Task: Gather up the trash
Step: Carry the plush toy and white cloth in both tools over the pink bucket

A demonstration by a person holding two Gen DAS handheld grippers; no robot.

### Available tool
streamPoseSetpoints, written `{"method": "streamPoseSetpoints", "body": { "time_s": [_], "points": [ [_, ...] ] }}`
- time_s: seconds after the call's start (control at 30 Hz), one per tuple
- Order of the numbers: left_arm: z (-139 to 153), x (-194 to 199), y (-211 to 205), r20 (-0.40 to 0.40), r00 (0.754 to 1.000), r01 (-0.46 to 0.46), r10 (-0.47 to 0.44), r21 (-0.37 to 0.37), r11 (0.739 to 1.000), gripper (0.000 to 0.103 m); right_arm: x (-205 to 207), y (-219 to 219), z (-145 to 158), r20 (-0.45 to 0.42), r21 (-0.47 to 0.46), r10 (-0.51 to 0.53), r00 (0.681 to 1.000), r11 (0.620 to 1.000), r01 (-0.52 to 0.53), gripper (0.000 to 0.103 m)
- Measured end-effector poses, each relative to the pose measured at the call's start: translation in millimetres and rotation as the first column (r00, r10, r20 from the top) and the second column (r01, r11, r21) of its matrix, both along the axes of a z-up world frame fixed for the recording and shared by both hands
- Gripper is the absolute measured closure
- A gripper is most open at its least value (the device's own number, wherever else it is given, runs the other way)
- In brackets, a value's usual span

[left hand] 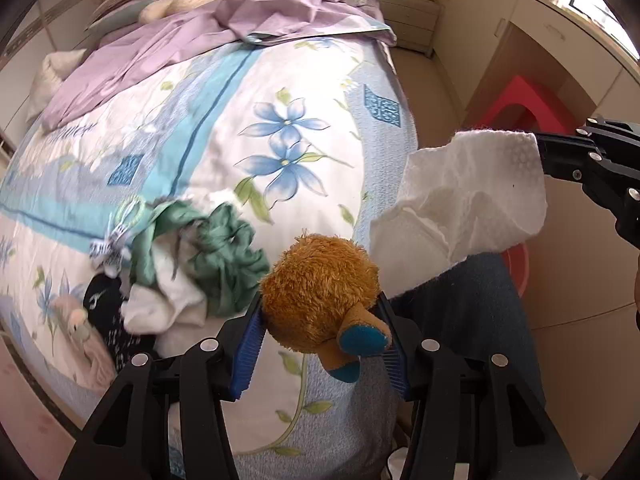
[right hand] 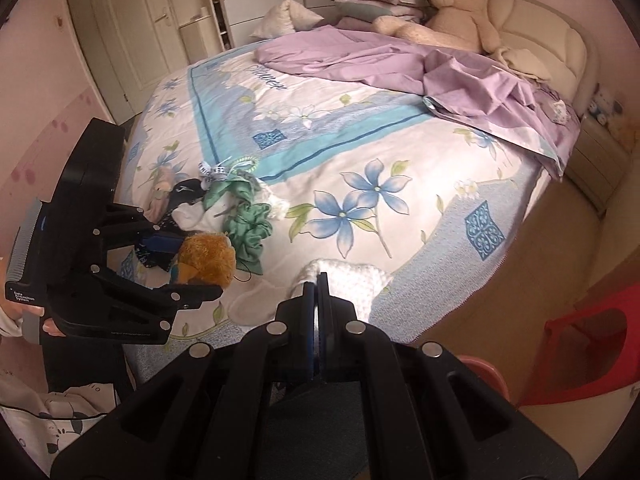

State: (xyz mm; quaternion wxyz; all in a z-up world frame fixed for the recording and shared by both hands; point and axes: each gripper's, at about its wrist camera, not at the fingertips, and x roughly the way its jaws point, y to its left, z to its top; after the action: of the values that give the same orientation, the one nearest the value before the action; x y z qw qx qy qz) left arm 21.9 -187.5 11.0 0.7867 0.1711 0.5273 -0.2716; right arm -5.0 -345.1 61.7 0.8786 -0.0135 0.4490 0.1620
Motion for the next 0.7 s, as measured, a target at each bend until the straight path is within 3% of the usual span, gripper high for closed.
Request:
{"method": "streamPoseSetpoints", "body": {
  "time_s": [0.37,0.7],
  "points": [
    [13,12,-82,0.047,0.989,0.140,-0.141,0.024,0.990,0.050,-13,-78,-3,0.023,0.023,-0.206,0.978,0.978,0.206,0.102],
    [25,-3,-162,0.055,0.960,0.275,-0.275,-0.002,0.961,0.050,-42,-139,-11,0.020,0.012,-0.408,0.913,0.913,0.408,0.102]
  ]
}}
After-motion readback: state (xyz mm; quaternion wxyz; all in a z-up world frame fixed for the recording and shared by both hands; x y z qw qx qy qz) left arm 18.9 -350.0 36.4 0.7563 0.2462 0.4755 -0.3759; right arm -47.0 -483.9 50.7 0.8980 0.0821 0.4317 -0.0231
